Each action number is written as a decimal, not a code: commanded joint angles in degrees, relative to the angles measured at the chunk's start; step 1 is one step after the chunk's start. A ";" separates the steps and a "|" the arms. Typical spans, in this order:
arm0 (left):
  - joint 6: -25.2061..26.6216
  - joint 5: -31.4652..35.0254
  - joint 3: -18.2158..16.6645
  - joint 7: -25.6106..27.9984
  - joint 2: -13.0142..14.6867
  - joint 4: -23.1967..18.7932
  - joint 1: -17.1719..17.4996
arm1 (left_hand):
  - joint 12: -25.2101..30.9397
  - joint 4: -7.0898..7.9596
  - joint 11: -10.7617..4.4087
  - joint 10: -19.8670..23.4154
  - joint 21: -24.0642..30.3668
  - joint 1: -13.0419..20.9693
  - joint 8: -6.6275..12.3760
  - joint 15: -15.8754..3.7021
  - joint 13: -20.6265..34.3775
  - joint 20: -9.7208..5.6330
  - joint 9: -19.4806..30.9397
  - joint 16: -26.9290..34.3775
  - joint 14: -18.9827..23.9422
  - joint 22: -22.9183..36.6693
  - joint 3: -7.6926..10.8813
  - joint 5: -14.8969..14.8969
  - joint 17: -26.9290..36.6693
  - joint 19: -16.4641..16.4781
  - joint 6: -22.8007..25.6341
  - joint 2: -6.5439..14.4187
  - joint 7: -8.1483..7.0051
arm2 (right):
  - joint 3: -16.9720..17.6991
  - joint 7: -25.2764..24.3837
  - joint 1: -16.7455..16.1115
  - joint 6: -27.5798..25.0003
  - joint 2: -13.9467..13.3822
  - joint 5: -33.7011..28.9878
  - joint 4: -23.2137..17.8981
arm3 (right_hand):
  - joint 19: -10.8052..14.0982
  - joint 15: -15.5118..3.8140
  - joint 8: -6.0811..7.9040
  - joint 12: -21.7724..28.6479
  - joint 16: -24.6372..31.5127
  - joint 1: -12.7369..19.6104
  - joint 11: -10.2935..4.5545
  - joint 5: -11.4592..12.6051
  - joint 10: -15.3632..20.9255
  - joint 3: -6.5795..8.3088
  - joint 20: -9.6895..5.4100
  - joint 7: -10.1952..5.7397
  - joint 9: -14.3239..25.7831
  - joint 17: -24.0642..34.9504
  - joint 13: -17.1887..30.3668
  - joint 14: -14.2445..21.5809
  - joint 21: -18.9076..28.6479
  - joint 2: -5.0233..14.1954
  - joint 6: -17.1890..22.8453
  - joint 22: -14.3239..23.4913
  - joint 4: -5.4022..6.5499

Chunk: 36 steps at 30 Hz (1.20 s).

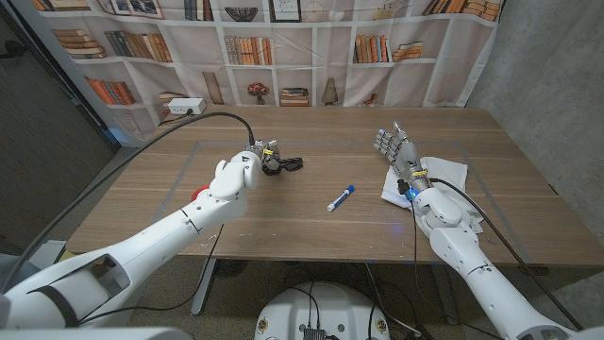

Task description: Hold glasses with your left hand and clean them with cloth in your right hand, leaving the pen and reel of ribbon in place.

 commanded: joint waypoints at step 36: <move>0.75 -5.26 -2.61 9.84 -3.31 1.64 2.38 | 0.82 -0.12 -0.36 13.84 6.81 3.08 0.61 -7.08 1.38 -2.14 0.51 0.14 17.65 -0.73 3.00 0.15 -0.59 13.34 10.70 2.14 2.14 | 0.62 0.46 -0.30 -0.44 0.17 0.54 -0.34 | 0.72 0.16 -0.19 -0.23 -0.11 -0.08 -0.23 -0.06 0.53 -0.11 -0.40 -0.39 0.33 0.21 0.14 0.19 -0.94 0.45 0.23 0.35 -0.18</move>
